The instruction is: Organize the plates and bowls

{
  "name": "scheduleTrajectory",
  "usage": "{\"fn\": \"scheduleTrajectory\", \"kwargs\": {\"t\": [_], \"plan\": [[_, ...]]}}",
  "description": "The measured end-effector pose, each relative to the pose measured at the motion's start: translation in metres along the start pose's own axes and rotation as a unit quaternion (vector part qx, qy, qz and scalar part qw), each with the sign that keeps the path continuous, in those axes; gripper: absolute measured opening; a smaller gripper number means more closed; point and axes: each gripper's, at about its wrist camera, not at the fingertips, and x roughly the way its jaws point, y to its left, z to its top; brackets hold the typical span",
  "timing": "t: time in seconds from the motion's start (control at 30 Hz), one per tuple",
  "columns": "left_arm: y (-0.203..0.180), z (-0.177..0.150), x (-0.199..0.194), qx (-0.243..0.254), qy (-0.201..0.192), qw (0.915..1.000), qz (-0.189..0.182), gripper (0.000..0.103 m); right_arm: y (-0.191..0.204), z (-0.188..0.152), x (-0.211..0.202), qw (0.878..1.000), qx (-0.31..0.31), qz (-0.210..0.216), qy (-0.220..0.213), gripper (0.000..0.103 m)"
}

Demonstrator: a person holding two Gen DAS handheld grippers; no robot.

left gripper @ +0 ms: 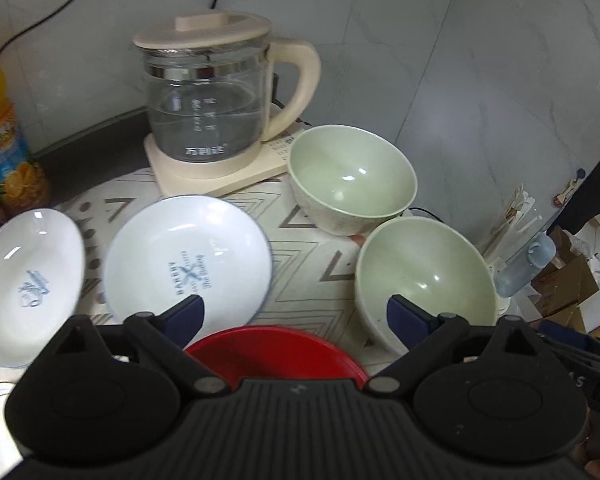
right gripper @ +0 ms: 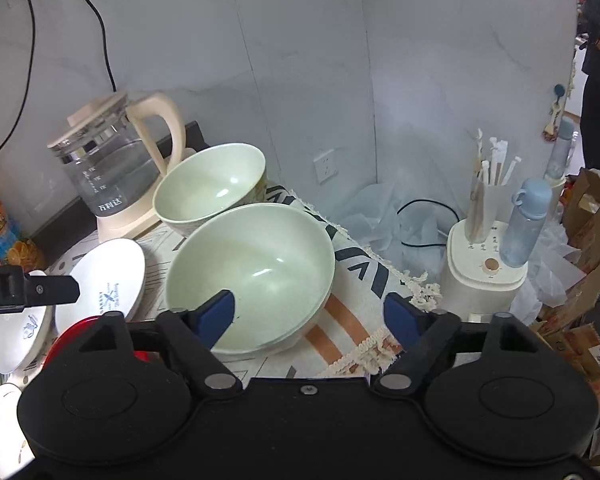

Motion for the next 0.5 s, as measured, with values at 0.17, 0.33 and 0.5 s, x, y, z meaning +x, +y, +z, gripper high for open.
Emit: {"fn": "scheduleTrajectory", "kwargs": {"t": [0.17,0.33,0.5], "plan": [[-0.007,0.004,0.023,-0.020,0.025,0.9993,-0.017,0.075,-0.007,0.008,0.023,1.000,-0.009,0.005,0.025,0.058],[-0.016,0.006,0.045,-0.036,0.050,0.9976,-0.032,0.054,-0.011,0.014,0.040,0.998,-0.023,0.018,0.047,0.044],[-0.023,0.008,0.065,-0.047,0.074,0.9953,-0.040,0.044,-0.015,0.016,0.056,0.997,-0.032,0.022,0.068,0.033]]}}
